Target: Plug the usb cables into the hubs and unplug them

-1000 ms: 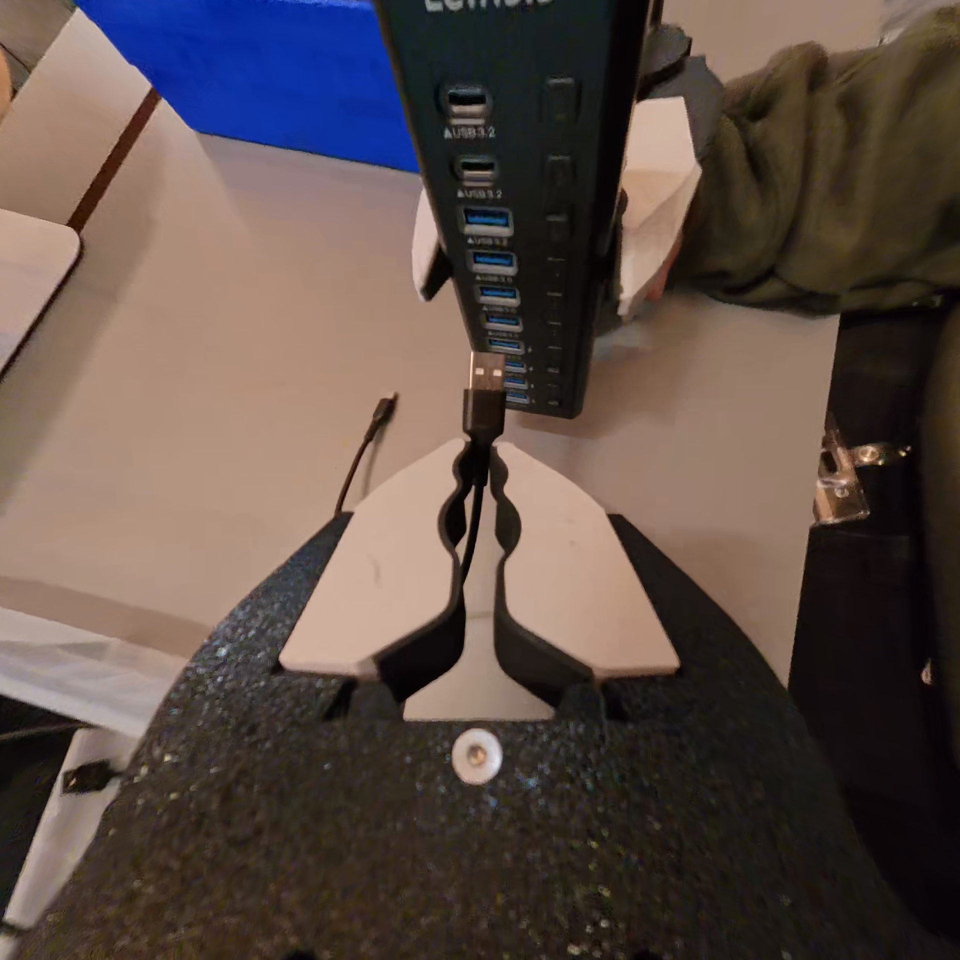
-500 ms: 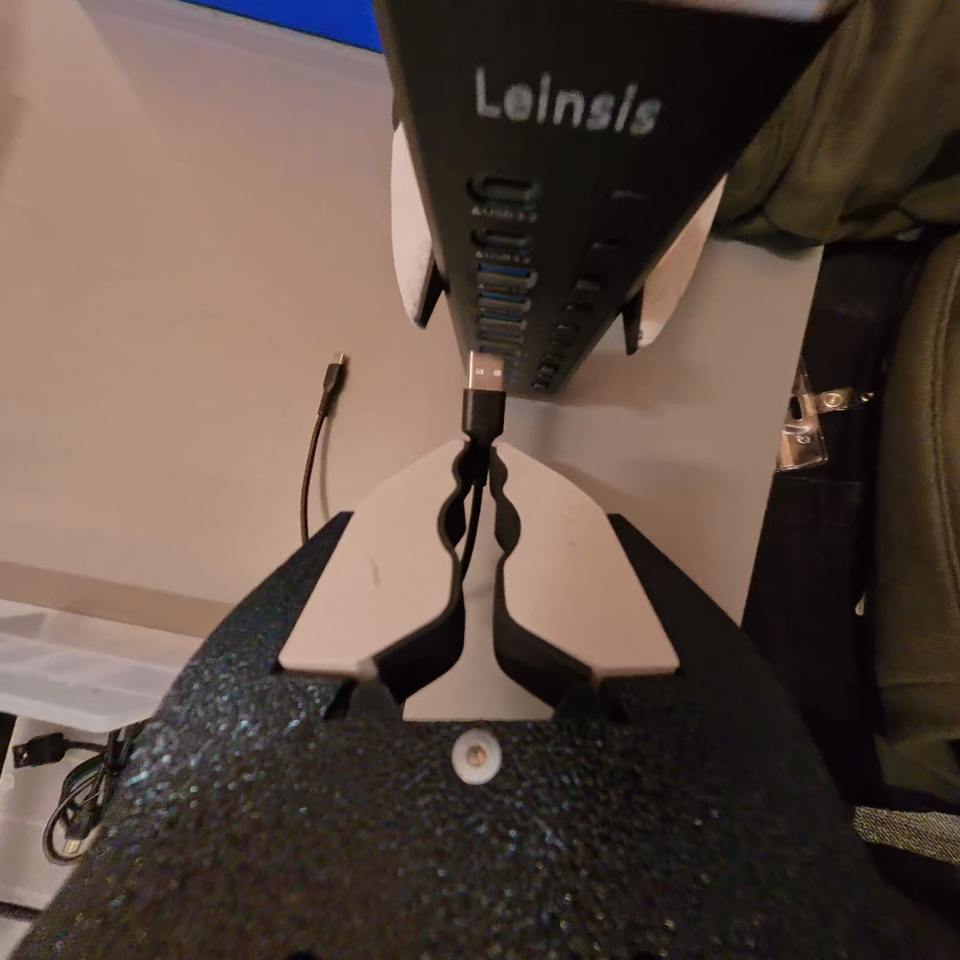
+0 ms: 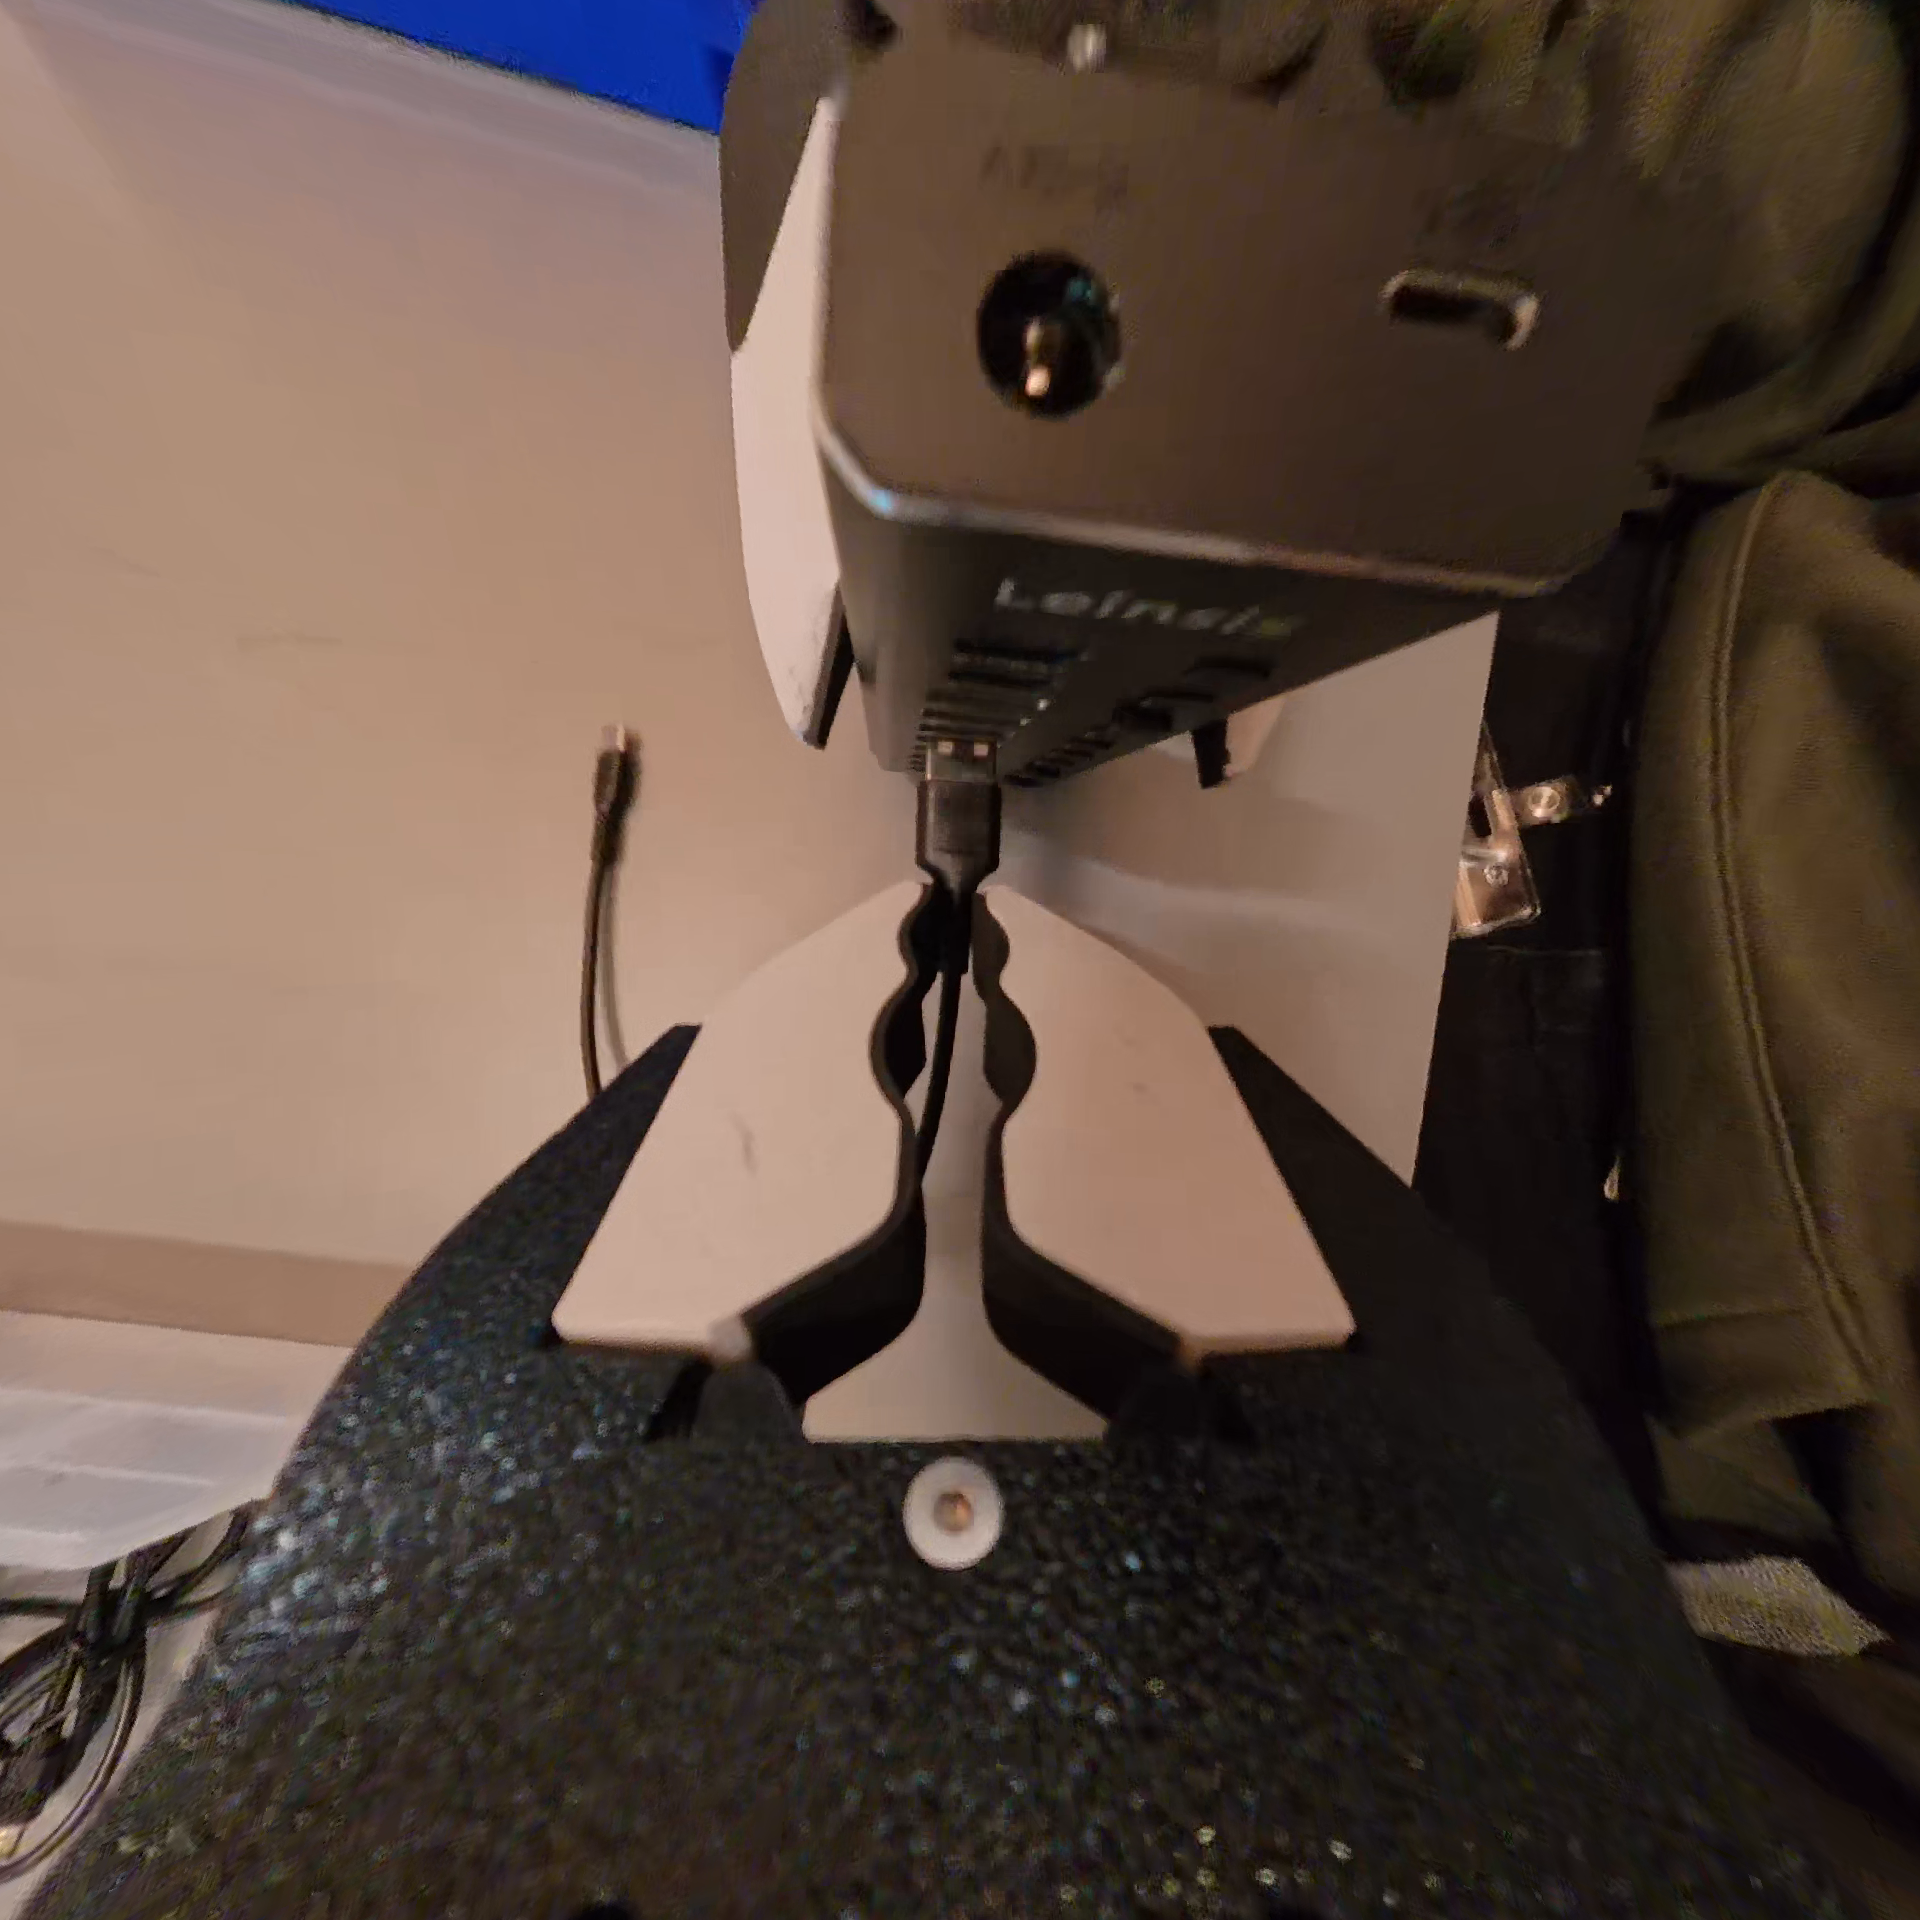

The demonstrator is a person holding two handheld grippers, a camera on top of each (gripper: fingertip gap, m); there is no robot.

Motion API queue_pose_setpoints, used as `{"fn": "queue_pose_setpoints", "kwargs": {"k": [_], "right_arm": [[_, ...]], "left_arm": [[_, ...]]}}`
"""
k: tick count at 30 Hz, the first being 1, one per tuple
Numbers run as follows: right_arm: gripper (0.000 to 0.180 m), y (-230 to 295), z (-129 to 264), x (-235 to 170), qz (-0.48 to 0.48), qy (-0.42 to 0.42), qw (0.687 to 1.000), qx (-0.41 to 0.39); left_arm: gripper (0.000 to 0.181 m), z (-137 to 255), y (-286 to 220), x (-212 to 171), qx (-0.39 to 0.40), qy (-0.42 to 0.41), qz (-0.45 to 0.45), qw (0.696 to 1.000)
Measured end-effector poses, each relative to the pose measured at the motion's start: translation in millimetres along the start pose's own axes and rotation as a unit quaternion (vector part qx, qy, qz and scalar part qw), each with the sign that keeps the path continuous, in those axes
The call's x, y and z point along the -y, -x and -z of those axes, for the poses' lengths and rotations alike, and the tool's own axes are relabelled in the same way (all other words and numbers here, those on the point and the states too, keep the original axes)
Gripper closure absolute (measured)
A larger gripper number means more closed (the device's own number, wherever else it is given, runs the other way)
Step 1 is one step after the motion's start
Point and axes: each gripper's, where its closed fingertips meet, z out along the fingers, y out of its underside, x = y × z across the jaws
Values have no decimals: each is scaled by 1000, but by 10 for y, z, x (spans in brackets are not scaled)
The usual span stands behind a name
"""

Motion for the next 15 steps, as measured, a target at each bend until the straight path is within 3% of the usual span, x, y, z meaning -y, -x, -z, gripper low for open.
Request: {"fn": "queue_pose_setpoints", "kwargs": {"k": [1,8,15], "right_arm": [[119,-22,21,24,-8,-10,1000,-3],[119,-259,280,221,-83,-112,990,-37],[119,-359,444,297,-117,-167,978,-51]], "left_arm": [[176,17,16,42,1,-18,3,1000],[176,-43,186,362,-35,-196,54,978],[175,-164,261,528,-1,-269,34,962]]}}
